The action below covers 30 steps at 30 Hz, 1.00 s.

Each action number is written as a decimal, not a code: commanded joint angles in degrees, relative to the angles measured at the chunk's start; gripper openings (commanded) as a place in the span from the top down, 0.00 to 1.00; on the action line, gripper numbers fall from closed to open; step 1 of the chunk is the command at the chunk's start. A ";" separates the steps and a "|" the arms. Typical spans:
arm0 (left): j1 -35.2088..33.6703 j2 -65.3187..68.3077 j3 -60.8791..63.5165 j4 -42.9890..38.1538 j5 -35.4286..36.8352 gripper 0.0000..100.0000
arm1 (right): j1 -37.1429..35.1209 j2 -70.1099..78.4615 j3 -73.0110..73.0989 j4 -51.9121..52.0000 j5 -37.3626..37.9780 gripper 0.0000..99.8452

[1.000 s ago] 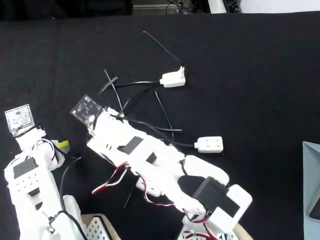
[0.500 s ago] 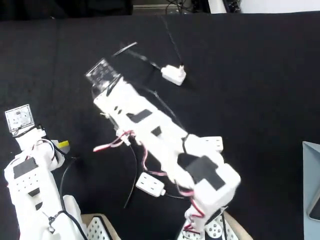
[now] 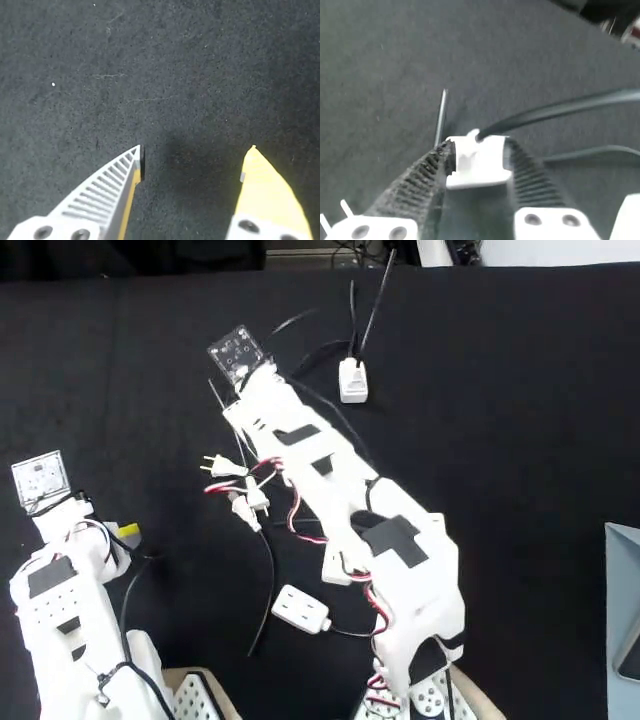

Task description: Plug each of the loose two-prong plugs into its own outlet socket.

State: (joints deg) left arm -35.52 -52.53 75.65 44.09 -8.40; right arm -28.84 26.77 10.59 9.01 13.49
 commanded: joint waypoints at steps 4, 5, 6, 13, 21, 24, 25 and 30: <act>-0.48 -1.05 -0.48 -1.14 0.26 0.68 | -3.87 -8.48 -3.12 12.92 0.00 0.80; -0.48 -1.05 -0.48 -1.14 0.26 0.68 | -4.48 -10.51 -2.42 15.12 0.00 0.80; -0.48 -1.05 -0.48 -1.14 0.26 0.68 | -5.36 -12.62 -1.63 17.23 -0.62 0.80; -0.48 -1.05 -0.48 -1.14 0.26 0.68 | -12.48 -22.46 9.19 24.26 -5.80 0.80; -0.48 -1.05 -0.40 -1.14 0.26 0.68 | -13.19 -22.64 17.89 24.53 -7.65 0.81; -0.48 -1.05 -0.40 -1.14 0.26 0.68 | -13.19 -22.73 20.53 24.62 -7.65 0.81; -0.48 -1.05 -0.40 -1.14 0.26 0.68 | -13.27 -22.90 20.97 25.49 -7.65 0.81; -0.48 -1.05 -0.40 -1.14 0.26 0.68 | -13.10 -23.08 19.03 31.38 -7.65 0.81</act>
State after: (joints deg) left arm -35.52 -52.53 75.65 44.09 -8.40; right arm -41.49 7.16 31.69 37.67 6.29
